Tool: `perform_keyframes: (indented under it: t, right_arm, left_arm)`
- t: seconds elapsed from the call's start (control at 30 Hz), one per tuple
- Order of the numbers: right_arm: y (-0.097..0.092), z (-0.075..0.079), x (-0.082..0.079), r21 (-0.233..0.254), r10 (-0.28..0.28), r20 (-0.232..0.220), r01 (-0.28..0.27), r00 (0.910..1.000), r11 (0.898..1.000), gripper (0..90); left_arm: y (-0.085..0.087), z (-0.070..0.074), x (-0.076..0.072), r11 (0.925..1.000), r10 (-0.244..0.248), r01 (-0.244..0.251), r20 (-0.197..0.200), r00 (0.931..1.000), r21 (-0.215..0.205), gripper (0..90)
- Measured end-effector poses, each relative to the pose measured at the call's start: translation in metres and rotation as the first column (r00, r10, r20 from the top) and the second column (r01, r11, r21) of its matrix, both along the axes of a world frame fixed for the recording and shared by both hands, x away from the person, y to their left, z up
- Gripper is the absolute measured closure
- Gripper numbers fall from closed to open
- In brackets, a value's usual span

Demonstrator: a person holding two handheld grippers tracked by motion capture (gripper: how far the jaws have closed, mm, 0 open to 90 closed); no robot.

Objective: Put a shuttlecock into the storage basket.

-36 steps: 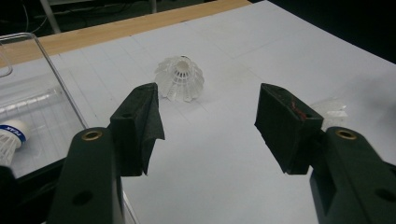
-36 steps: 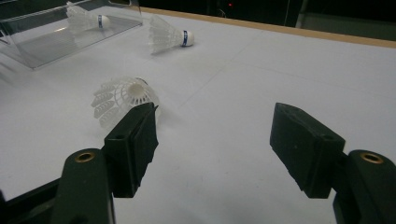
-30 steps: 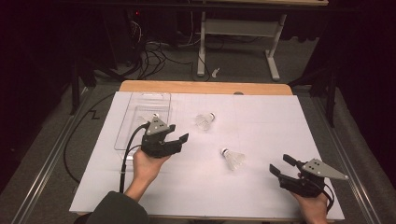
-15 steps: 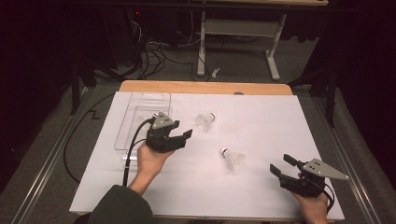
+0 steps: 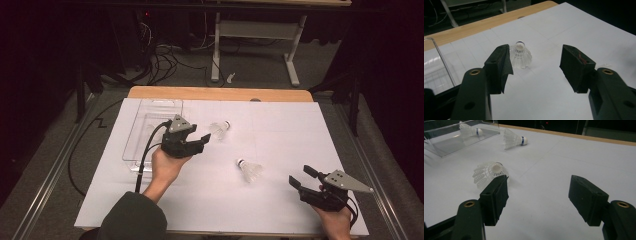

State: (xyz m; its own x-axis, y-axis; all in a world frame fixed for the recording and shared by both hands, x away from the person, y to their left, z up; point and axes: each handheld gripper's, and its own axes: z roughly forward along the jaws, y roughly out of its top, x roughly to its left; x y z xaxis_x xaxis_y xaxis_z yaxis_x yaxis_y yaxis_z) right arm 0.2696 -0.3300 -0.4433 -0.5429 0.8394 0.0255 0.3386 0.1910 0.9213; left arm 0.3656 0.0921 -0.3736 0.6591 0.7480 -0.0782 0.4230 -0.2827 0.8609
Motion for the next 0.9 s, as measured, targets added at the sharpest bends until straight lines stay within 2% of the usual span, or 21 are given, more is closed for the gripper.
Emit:
perform_keyframes:
  t: [0.17,0.9]
  right_arm:
    - [0.000,0.000,0.000,0.000,0.001,0.001,-0.001,1.0000,1.000,32.6]
    - [0.000,0.000,0.000,0.000,0.002,0.001,-0.002,1.0000,1.000,32.6]
  left_arm:
    - [-0.003,0.000,0.002,0.9999,0.008,-0.008,0.012,0.9999,-0.011,41.8]
    - [-0.013,-0.003,0.015,0.9999,0.014,-0.014,-0.012,0.9998,-0.004,41.7]
